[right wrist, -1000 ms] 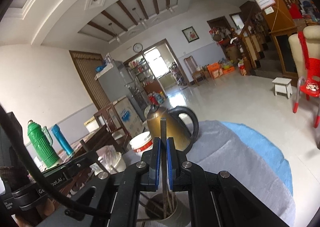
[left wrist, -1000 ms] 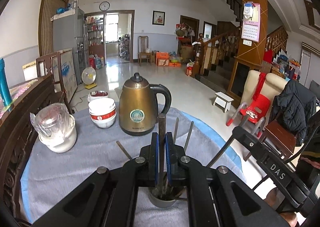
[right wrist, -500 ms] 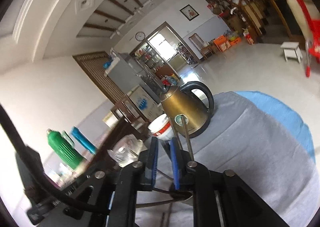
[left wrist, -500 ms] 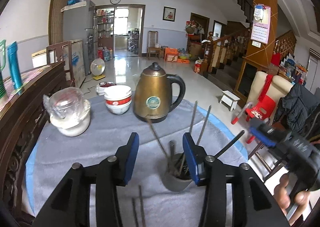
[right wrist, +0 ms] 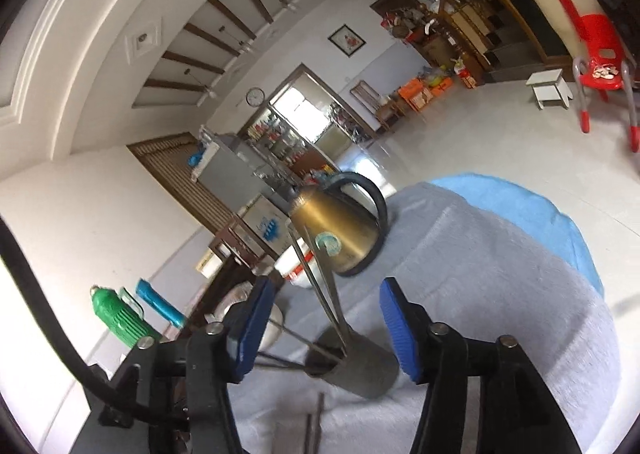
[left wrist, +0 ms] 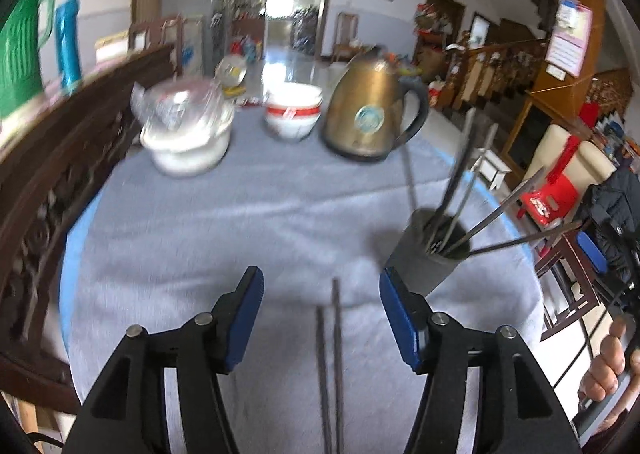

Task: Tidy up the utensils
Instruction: 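Move both open tools back down to the remaining chopsticks on the cloth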

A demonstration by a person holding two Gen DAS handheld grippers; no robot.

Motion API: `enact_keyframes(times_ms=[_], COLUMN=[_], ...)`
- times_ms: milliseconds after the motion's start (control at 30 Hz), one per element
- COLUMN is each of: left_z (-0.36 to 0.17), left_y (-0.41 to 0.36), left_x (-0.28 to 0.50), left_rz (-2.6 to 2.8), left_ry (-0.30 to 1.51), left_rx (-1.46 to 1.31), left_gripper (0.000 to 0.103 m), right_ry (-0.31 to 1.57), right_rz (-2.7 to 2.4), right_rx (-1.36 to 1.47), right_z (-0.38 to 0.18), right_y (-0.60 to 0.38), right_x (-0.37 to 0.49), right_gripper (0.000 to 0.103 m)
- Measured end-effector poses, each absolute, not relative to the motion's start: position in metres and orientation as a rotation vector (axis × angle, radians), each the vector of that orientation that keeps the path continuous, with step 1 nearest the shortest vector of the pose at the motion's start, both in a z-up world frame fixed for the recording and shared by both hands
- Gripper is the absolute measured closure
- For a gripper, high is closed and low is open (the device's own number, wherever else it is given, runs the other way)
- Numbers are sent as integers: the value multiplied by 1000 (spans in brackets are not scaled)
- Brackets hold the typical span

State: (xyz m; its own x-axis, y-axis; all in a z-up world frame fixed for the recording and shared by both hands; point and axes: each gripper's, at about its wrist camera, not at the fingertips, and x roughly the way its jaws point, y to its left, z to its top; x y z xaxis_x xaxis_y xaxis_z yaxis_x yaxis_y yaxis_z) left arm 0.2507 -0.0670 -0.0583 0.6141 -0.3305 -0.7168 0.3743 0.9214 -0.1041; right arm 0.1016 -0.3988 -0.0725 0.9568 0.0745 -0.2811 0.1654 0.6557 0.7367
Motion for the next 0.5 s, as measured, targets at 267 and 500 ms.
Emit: enact_keyframes(times_ms=[267,500], left_z=[-95,-125], left_y=[-38,-25], left_x=[253,249], left_rz=[-322,-294], left_ry=[917,986], left_rx=[51,88], left_gripper=[42,42], right_ry=[453,559], right_rz=[3,88], right_rx=[763,659], right_z=[-103,-122], right_y=[-357,-308], right_x=[110,123], right_gripper=[60,61])
